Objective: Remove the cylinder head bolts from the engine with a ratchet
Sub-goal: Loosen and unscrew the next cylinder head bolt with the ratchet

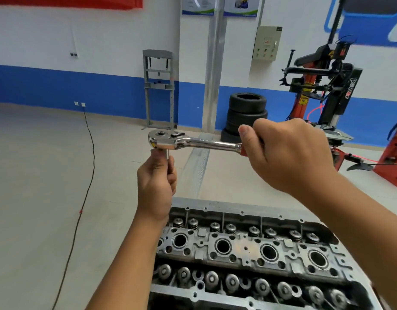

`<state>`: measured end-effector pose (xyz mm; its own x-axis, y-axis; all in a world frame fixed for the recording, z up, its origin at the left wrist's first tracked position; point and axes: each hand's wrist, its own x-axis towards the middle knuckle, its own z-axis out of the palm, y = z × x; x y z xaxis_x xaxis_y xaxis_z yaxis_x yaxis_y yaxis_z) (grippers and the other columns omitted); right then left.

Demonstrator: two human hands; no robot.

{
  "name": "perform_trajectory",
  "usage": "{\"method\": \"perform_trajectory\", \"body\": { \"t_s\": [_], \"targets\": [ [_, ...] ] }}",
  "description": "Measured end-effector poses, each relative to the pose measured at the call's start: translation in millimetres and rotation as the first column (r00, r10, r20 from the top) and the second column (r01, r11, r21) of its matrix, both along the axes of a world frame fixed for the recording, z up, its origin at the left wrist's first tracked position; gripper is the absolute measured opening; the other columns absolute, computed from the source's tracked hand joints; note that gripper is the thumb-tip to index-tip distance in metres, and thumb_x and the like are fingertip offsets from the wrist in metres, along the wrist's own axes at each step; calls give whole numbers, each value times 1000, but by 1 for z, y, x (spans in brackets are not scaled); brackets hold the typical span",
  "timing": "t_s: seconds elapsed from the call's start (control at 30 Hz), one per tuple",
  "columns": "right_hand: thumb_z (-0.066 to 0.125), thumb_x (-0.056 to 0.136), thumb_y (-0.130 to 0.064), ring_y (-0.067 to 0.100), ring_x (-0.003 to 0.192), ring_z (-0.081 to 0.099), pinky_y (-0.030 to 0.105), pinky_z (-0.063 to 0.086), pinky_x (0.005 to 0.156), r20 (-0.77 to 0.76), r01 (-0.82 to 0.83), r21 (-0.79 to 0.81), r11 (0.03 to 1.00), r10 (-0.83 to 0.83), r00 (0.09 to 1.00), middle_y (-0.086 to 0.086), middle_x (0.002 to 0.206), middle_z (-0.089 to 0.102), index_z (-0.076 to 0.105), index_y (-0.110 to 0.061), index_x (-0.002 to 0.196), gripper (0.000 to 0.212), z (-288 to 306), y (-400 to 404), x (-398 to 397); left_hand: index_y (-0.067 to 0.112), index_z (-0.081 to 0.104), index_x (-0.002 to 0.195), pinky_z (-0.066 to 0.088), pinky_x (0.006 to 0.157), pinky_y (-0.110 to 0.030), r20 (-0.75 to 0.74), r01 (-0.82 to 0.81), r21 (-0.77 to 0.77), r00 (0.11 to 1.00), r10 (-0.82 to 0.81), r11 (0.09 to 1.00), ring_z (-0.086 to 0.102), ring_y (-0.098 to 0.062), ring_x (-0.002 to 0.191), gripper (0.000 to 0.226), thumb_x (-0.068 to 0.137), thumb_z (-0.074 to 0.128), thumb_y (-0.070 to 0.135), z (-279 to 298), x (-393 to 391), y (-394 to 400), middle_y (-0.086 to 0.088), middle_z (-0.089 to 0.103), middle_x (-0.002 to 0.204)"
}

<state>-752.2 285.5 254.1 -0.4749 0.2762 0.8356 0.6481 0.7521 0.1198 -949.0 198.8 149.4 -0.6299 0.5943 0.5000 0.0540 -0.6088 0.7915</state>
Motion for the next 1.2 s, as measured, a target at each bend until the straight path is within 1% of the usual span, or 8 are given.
{"method": "perform_trajectory", "body": {
  "t_s": [0.1, 0.2, 0.4, 0.6, 0.77, 0.97, 1.07, 1.2],
  "targets": [
    [36, 105, -45, 22, 41, 24, 23, 12, 52, 7, 22, 17, 1000, -22, 1000, -7, 49, 24, 38, -19, 67, 46, 0, 2, 0, 23, 49, 68, 23, 43, -23, 17, -16, 2, 1000, 16, 1000, 23, -10, 49, 63, 85, 51, 83, 1, 2, 0, 9, 33, 56],
    [35, 105, -44, 25, 42, 27, 24, 11, 53, 18, 20, 41, 999, -21, 1000, -8, 50, 23, 39, -19, 67, 45, -1, 5, 0, 19, 48, 70, 22, 43, -23, 21, -36, 10, 999, 35, 999, 23, -10, 49, 56, 91, 46, 71, 2, 5, 0, 7, 32, 57],
    [32, 106, -45, 30, 43, 37, 28, 19, 54, 72, -72, 47, 996, 68, 995, -6, 51, 29, 42, -19, 70, 45, 2, 17, -2, 13, 43, 72, 23, 44, -20, 17, -71, 15, 997, 70, 997, 23, -9, 48, 52, 99, 38, 57, 5, 9, -1, 6, 31, 57],
    [32, 106, -44, 28, 43, 36, 27, 19, 53, 109, -154, 33, 988, 150, 983, -9, 50, 31, 42, -19, 69, 46, 3, 31, -5, 14, 43, 73, 22, 45, -22, 5, -75, -2, 997, 75, 997, 24, -10, 50, 52, 100, 37, 58, 7, 12, -5, 4, 31, 59],
    [27, 103, -46, 32, 43, 43, 29, 24, 53, 152, -199, -1, 980, 196, 969, 1, 49, 43, 54, -10, 70, 56, 7, 46, -10, 13, 44, 75, 24, 45, -19, 5, -68, -8, 998, 68, 998, 25, -8, 50, 49, 98, 39, 56, 7, 13, -8, 5, 32, 60],
    [26, 103, -47, 25, 44, 37, 28, 24, 52, 166, -286, 0, 958, 282, 945, -9, 51, 37, 58, -10, 72, 58, 11, 59, -21, 11, 44, 75, 24, 45, -20, 4, -73, -12, 997, 73, 997, 24, -9, 51, 48, 98, 38, 53, 9, 13, -9, 3, 31, 60],
    [28, 102, -44, 27, 46, 37, 31, 30, 52, 153, -323, 5, 946, 318, 935, -9, 52, 36, 57, -12, 70, 54, 13, 67, -28, 12, 44, 75, 23, 45, -20, -8, -75, 2, 997, 75, 997, 23, -9, 51, 49, 98, 39, 55, 7, 12, -9, 2, 30, 60],
    [30, 103, -42, 22, 47, 40, 34, 36, 49, 178, -403, -41, 914, 404, 897, -16, 55, 37, 49, -24, 73, 40, 19, 75, -37, 13, 43, 74, 24, 45, -20, -15, -73, 9, 997, 74, 997, 24, -8, 50, 53, 92, 43, 63, 7, 11, -10, 4, 31, 60]
  ]
}}
